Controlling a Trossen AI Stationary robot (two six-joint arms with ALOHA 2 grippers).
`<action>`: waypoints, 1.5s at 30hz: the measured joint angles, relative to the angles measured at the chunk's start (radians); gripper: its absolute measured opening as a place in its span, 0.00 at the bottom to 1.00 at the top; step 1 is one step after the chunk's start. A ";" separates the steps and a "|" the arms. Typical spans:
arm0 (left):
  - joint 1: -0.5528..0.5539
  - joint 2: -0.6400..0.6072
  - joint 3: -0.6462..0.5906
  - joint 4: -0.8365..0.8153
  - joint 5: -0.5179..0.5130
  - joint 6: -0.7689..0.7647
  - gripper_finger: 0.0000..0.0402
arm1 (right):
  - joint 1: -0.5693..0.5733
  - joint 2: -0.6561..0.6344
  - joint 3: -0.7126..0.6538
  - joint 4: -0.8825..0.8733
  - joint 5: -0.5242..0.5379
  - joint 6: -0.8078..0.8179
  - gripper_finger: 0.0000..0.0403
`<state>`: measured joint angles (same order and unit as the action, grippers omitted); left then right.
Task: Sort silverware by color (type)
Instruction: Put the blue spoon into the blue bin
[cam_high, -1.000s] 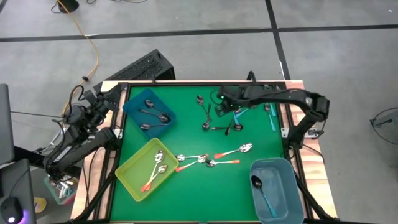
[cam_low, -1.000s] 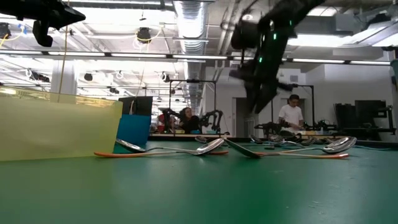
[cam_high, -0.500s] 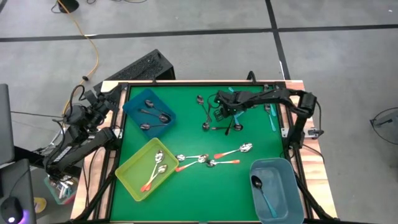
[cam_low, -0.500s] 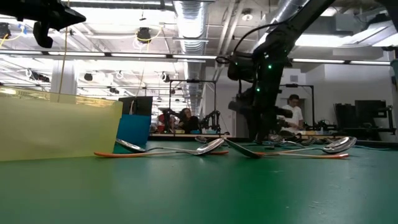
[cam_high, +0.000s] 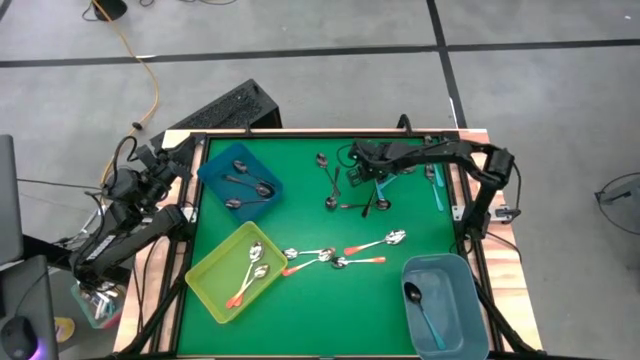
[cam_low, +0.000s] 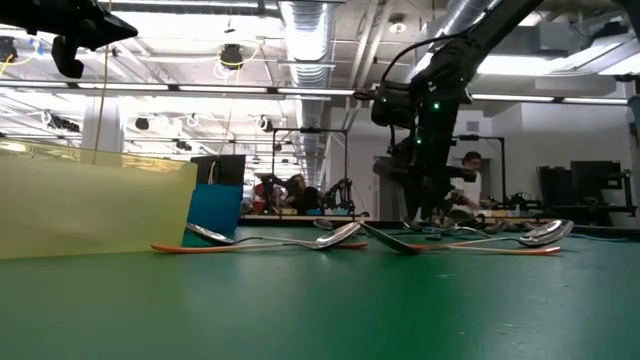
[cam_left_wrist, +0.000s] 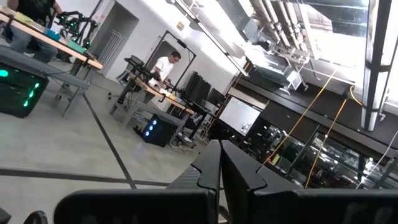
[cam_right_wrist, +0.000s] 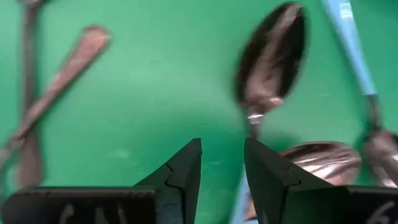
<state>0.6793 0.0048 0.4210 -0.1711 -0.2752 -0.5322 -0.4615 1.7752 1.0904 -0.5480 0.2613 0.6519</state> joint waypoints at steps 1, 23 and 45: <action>0.000 0.000 0.000 0.000 0.000 0.000 0.00 | -0.001 0.000 0.000 0.001 0.017 0.002 0.33; 0.000 0.000 0.000 -0.008 -0.020 0.013 0.00 | -0.025 0.112 0.006 -0.019 -0.013 0.032 0.32; 0.000 0.000 0.000 -0.019 -0.021 0.008 0.00 | 0.015 0.030 0.114 -0.083 -0.087 0.002 0.01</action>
<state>0.6796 0.0044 0.4206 -0.1897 -0.2958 -0.5247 -0.4461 1.8049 1.2048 -0.6312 0.1743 0.6544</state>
